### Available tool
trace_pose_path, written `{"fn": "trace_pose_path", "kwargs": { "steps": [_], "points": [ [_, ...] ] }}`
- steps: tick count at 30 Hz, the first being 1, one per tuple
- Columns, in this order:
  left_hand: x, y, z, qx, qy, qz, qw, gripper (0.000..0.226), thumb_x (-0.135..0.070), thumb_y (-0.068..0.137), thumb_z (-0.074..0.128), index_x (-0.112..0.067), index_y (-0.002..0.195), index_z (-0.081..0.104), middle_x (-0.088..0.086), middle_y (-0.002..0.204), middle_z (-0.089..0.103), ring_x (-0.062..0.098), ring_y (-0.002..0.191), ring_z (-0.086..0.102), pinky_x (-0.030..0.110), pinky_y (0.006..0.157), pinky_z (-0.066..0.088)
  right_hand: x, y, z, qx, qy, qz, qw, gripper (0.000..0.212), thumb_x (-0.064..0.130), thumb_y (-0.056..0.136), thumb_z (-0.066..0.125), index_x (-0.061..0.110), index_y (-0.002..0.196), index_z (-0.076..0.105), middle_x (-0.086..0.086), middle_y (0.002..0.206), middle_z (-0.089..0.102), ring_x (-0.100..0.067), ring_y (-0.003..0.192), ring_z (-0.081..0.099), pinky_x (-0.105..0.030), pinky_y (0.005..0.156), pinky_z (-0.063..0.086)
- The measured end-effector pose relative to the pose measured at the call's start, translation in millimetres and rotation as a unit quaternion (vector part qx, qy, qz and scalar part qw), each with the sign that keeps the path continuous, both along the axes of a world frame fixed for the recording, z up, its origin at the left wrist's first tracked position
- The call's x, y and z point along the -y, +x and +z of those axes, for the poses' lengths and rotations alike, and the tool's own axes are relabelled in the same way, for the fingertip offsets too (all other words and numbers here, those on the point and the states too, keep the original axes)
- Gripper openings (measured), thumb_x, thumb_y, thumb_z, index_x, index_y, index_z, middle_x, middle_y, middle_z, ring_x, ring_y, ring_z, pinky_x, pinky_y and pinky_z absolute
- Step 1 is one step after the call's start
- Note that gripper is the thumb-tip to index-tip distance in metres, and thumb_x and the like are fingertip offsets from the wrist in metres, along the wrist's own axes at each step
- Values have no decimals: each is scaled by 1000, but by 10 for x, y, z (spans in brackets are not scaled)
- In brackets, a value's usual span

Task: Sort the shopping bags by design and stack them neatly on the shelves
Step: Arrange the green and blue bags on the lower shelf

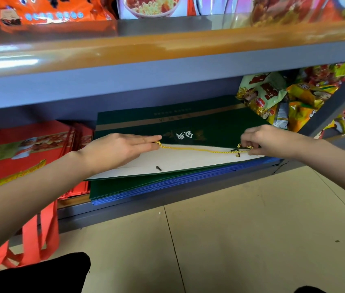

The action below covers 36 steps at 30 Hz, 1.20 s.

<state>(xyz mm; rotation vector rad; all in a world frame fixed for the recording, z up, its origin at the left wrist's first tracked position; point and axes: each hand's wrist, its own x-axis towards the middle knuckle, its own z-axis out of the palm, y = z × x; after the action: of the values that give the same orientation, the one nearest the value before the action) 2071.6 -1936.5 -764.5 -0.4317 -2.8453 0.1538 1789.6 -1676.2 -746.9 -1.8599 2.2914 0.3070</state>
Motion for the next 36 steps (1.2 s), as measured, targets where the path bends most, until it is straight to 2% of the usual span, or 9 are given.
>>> {"fn": "trace_pose_path", "kwargs": {
  "steps": [5,9,13,16,21,24,27,31,36],
  "points": [
    [-14,11,24,-27,2,9,1000,31,-20,89,39,-16,119,48,5,134,54,22,93,69,32,64,59,19,-72,-21,-111,-210,121,964,29,0,59,83,2,73,58,-10,66,55,-30,60,58,-33,56,51],
    [-251,-96,-130,-15,-27,-16,999,25,-36,93,37,-16,103,47,10,130,57,24,94,66,32,72,57,68,-61,-105,-154,-206,145,955,43,1,47,88,1,80,61,-13,72,60,-31,65,61,-34,51,54],
    [-383,-284,-322,7,-94,-44,995,20,-37,93,38,-17,94,43,3,103,65,21,83,63,29,71,52,47,-5,-309,-169,-196,127,957,48,-5,41,86,3,81,61,-10,69,58,-28,59,58,-28,39,47],
    [-446,-346,-444,-33,-86,0,996,25,-34,93,39,-15,84,54,2,85,60,21,73,57,32,70,47,53,-4,-376,-162,-192,127,960,52,1,37,90,4,81,62,-9,69,58,-27,59,59,-26,39,44],
    [-472,-256,-542,-67,-45,37,996,6,-18,85,43,-16,90,41,2,81,58,22,70,54,31,76,34,-43,-75,-415,-100,-209,152,961,42,17,53,90,9,79,59,-6,75,56,-25,68,61,-27,47,49],
    [-395,-233,-469,-40,-30,-40,998,18,-11,86,49,-15,103,44,2,96,60,20,84,52,28,78,37,-183,-137,-444,-66,-205,158,964,38,19,60,87,9,87,63,-5,81,58,-25,74,62,-28,56,52],
    [-362,-242,-397,-35,-41,-90,994,32,-6,87,38,-11,117,47,4,108,59,19,96,48,30,84,40,-286,-195,-448,-76,-215,170,959,36,9,59,86,5,90,68,-7,80,61,-26,71,64,-27,72,42],
    [-308,-236,-352,-32,-41,-101,994,28,-7,90,38,-8,110,56,4,112,53,20,97,48,30,81,52,-273,-209,-405,-95,-234,176,951,25,8,63,84,6,83,68,-5,74,60,-23,67,62,-28,59,52],
    [-245,-267,-264,-25,-73,-127,989,36,-10,96,34,-7,94,70,7,106,60,21,94,47,29,74,55,-257,-242,-386,-120,-214,212,946,19,9,68,80,7,81,67,-5,73,59,-22,66,60,-26,56,53]
  ]
}}
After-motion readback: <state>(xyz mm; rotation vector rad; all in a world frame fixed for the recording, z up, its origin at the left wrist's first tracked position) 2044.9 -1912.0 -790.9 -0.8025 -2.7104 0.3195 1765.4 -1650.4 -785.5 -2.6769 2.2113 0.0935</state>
